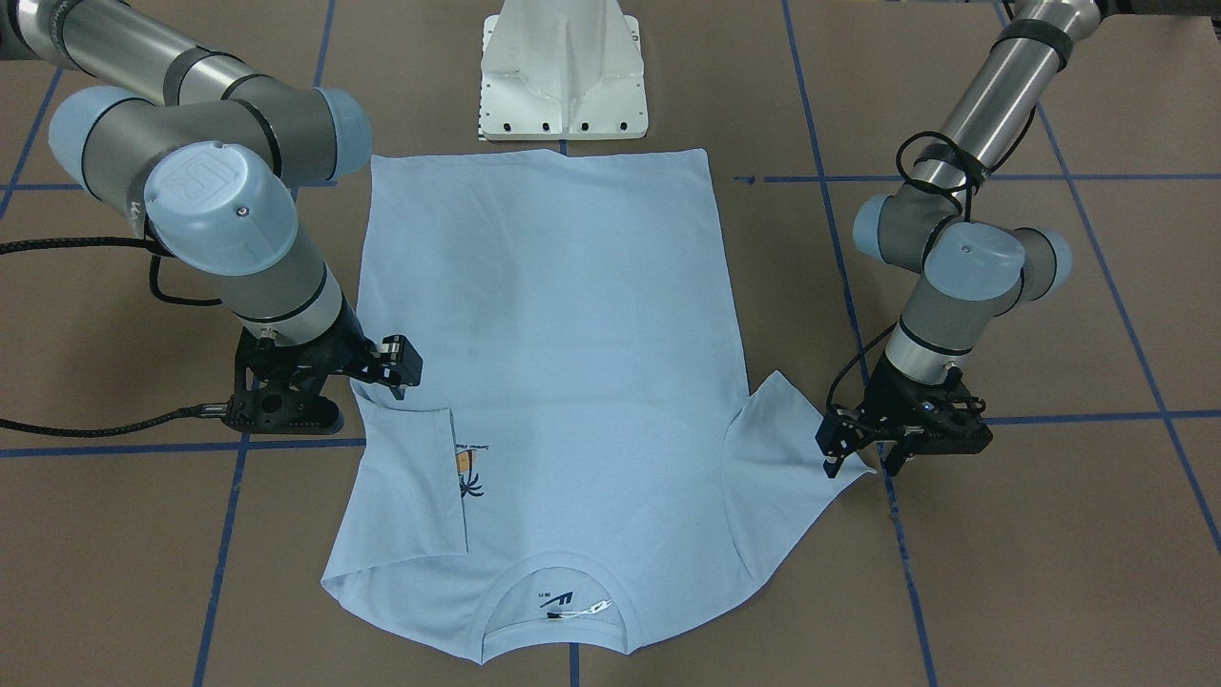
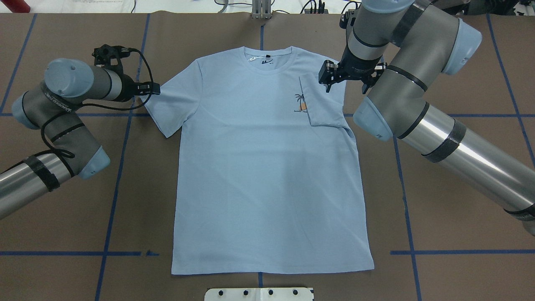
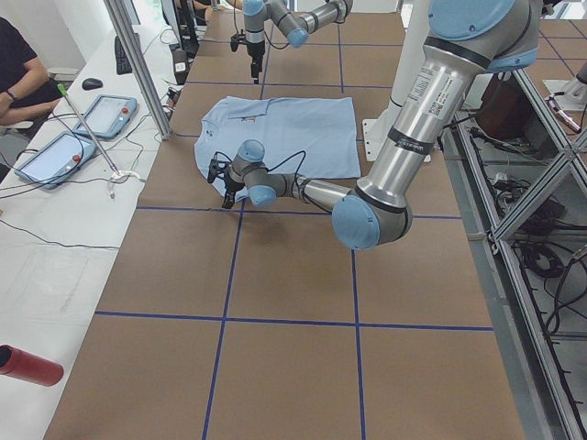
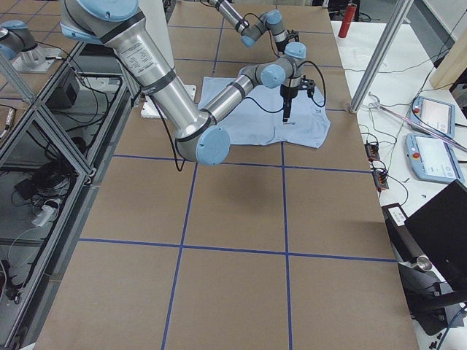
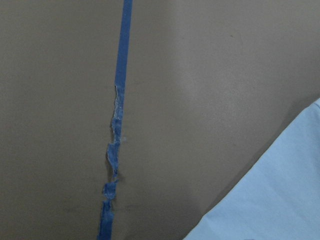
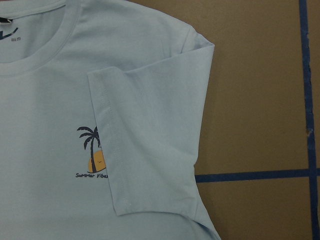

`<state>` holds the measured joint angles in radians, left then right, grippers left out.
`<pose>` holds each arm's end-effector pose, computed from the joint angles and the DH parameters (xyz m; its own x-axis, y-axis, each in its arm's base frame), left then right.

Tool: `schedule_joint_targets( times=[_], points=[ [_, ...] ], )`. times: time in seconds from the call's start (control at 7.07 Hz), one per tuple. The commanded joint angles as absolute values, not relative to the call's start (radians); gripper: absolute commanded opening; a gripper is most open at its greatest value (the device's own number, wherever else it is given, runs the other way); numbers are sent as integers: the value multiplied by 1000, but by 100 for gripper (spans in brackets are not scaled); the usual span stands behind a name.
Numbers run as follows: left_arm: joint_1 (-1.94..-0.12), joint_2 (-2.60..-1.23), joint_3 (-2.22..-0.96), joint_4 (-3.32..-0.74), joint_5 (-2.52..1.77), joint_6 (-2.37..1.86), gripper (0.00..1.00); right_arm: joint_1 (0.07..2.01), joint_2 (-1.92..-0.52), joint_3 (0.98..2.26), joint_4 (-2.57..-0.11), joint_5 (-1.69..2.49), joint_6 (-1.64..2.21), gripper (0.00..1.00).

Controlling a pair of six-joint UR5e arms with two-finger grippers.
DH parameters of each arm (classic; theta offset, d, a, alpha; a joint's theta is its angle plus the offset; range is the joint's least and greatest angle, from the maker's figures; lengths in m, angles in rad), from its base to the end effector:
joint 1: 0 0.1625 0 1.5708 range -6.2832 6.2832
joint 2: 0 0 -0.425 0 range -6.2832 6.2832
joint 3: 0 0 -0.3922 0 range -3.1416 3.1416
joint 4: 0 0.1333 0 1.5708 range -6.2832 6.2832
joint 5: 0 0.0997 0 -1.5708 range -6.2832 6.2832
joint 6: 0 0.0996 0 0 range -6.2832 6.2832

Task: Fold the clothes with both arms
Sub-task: 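Move the left gripper to the other sleeve while the right gripper holds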

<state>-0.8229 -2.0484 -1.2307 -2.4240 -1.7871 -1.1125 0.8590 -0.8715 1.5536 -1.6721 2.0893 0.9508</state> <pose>0.4075 -0.6039 0.4561 0.5971 -0.0082 -0.8021 0.3677 0.8915 0.2646 -0.3994 -0.5915 0.2581 0.7234 0.0659 0.6873 -0.0734 0.9971 -0.0184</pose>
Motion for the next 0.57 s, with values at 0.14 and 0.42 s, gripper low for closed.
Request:
schedule_joint_targets(
  times=[0.14,0.42],
  points=[
    [-822,-2049,-1226,-2421,-1787,-1103,71,859,-871,1552,-1672,2088,951,100],
    [-822,-2051,-1221,-2421,-1787,-1081,49,859,-871,1551,-1672,2088,951,100]
  ],
)
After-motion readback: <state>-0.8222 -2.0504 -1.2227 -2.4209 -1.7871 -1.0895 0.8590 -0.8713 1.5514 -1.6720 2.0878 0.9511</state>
